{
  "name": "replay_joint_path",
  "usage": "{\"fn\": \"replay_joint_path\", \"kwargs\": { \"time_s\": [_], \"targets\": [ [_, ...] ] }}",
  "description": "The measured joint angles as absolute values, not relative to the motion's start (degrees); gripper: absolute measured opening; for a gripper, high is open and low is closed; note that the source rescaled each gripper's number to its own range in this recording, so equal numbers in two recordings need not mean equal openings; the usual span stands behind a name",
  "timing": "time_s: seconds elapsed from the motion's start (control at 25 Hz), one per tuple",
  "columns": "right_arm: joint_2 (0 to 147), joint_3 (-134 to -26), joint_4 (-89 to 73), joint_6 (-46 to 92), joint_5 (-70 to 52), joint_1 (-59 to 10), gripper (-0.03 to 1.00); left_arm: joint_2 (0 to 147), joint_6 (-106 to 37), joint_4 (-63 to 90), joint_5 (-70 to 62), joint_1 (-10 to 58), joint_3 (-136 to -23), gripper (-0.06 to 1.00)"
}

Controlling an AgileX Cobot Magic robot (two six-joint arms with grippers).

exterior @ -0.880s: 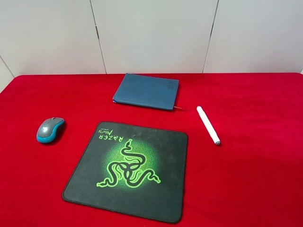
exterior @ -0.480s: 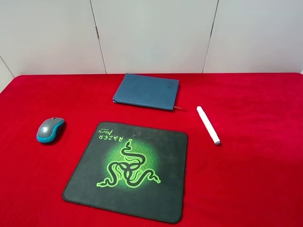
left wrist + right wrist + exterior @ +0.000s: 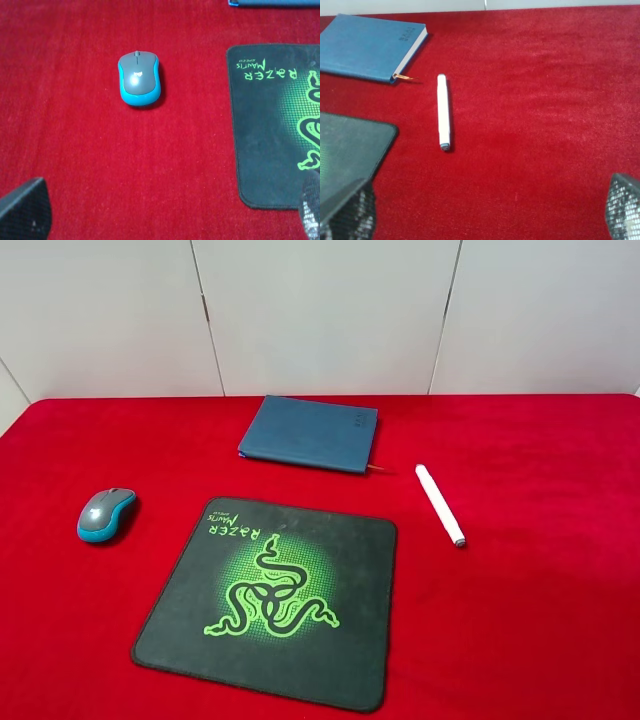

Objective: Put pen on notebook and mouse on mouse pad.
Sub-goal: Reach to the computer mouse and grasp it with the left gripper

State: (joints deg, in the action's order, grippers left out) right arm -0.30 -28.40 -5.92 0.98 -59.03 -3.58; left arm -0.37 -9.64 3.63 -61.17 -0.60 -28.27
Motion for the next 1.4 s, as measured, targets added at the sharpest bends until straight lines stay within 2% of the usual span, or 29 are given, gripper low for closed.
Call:
{"fn": "replay_joint_path", "kwargs": {
  "time_s": [0.24,0.4,1.04,1.4],
  "targets": [
    [-0.3,-28.4,-5.9,1.0,-59.0,-3.6,1.0,0.4,-8.3,3.6,-61.3,-0.6,-29.9,1.0],
    [-0.3,-28.4,-5.9,1.0,-59.0,-3.6,1.0,6.0,-7.3,3.6,-61.4,-0.6,-33.4,1.0],
    [-0.3,-28.4,-5.9,1.0,-59.0,-3.6,1.0,41.4,-6.9,2.5,-61.1,-0.6,-47.2,1.0],
    [-0.3,-28.4,-5.9,1.0,-59.0,-3.6,1.0,61.9,-4.5,2.3,-53.8,-0.6,-49.5,1.0]
  ]
}}
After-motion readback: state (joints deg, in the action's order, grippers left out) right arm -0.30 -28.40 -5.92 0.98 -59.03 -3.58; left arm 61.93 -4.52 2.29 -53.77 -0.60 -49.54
